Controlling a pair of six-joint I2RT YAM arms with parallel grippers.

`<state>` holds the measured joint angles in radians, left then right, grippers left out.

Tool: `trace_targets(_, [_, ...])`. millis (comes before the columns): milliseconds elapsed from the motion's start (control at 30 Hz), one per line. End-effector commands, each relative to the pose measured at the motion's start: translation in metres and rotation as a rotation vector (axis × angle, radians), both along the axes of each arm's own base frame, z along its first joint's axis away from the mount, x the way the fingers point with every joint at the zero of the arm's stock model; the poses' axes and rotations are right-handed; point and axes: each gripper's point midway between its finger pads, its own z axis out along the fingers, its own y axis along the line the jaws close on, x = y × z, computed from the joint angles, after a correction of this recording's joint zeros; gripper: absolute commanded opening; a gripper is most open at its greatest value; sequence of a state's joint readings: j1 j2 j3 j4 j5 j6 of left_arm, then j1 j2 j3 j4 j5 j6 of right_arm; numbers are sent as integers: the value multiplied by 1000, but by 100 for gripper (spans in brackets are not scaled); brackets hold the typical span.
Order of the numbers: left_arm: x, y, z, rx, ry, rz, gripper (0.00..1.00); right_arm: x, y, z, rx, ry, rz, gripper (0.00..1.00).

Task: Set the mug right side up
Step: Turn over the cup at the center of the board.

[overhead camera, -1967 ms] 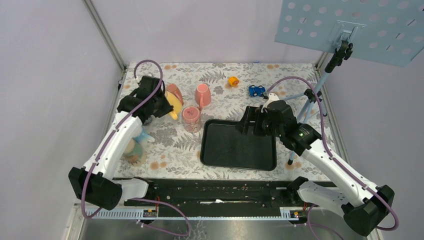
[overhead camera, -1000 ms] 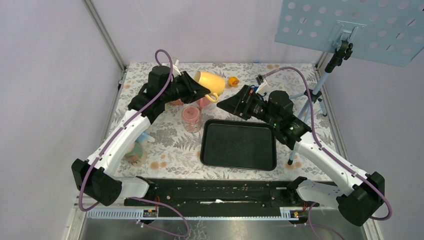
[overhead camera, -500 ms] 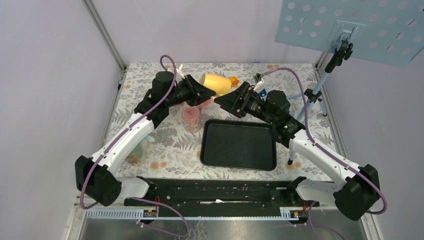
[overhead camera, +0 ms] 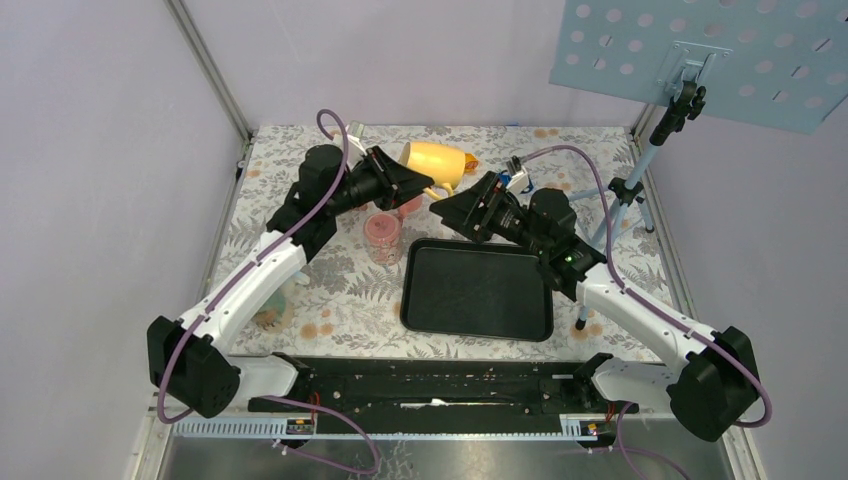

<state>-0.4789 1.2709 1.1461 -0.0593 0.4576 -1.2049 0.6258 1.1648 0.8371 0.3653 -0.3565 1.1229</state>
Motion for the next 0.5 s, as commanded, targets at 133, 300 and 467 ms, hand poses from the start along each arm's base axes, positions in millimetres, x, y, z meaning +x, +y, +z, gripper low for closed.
trace_targets(133, [-31, -2, 74, -195, -221, -100, 0, 11, 3, 66, 148, -136, 16, 85])
trace_targets(300, [-36, -2, 76, -220, -226, -118, 0, 13, 2, 74, 191, -137, 37, 75])
trace_targets(467, [-36, -6, 77, -243, -230, -128, 0, 9, 4, 78, 224, -131, 65, 65])
